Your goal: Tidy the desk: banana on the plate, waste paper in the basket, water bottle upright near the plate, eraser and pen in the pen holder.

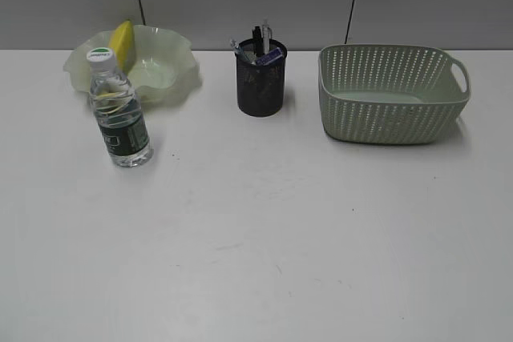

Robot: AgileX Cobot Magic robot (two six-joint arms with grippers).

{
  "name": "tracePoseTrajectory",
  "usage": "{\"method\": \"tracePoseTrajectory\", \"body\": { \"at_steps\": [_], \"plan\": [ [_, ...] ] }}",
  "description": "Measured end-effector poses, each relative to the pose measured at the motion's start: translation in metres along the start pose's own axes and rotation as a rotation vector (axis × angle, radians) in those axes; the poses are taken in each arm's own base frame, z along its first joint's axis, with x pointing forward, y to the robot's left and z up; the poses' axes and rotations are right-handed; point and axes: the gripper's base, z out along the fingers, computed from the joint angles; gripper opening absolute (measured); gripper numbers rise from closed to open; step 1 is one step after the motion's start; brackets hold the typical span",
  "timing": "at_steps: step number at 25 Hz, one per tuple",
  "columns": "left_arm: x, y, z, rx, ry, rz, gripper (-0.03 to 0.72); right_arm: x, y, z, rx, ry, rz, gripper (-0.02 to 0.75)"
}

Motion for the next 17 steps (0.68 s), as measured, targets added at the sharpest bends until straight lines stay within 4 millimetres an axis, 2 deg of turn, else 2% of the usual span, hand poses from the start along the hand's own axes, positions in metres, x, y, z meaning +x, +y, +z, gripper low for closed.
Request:
{"method": "tracePoseTrajectory", "body": {
  "at_steps": [17],
  "plan": [
    [0.0, 0.0, 0.0, 0.0, 0.0, 0.0, 0.238, 0.0, 0.0, 0.0, 0.0, 0.0, 0.0, 0.241]
  ]
}}
